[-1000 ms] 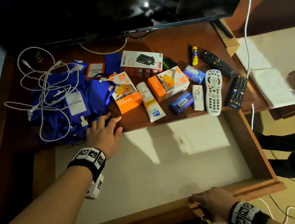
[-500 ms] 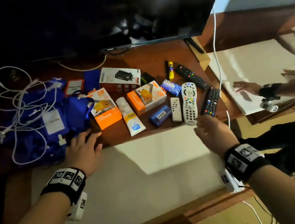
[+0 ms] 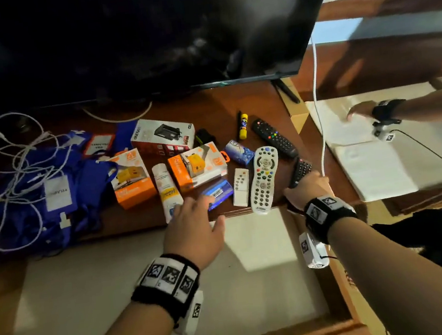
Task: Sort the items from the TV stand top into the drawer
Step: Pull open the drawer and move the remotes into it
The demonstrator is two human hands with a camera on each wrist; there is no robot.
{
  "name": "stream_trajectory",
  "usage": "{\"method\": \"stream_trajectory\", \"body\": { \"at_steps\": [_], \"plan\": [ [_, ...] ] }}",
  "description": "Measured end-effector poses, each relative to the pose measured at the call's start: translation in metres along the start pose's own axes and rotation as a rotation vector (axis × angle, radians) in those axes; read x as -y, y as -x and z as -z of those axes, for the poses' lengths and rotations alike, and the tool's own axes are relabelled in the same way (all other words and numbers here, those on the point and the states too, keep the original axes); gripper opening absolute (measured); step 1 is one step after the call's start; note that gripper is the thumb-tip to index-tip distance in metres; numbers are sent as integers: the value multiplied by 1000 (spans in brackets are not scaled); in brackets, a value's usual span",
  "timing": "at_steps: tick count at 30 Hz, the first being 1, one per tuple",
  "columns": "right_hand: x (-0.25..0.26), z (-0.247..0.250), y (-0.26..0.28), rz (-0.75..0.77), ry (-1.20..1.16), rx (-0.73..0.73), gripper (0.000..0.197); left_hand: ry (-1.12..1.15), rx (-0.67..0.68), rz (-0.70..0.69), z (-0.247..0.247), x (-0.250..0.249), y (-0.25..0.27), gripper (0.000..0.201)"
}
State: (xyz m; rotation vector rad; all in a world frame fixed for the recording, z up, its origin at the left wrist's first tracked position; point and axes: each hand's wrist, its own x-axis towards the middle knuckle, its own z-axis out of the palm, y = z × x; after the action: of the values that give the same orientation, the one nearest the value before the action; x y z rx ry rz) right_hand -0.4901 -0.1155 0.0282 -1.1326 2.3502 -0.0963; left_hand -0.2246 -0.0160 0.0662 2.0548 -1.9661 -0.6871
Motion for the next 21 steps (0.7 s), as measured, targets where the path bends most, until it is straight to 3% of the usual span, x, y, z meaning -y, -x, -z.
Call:
{"method": "stream_trajectory", "body": {
  "at_steps": [3,6,8,10,13,17,21],
  "plan": [
    [-24,0,26,45,-20,31,76,-46,72,-64,-16,-47,-28,53],
    [-61,-4,68,176,-2,32,65,-140,133,-40,-31,-83,-58,64],
    [-86,-13,95,234,73,96,70,-186,158,-29,-42,-98,-74,72],
    [-109,-29,107,250,158,176,86,-216,182,-16,-56,-107,-84,81],
    [-127,-57,106,233,294,290,102,-249,189,14,-73,-113,-87,85],
    [-125,-83,88,251,330,417,102,-238,126,64,-85,-115,-79,69],
    [-125,-97,68,256,399,475,102,-268,163,69,-89,-112,-62,73]
  ]
}}
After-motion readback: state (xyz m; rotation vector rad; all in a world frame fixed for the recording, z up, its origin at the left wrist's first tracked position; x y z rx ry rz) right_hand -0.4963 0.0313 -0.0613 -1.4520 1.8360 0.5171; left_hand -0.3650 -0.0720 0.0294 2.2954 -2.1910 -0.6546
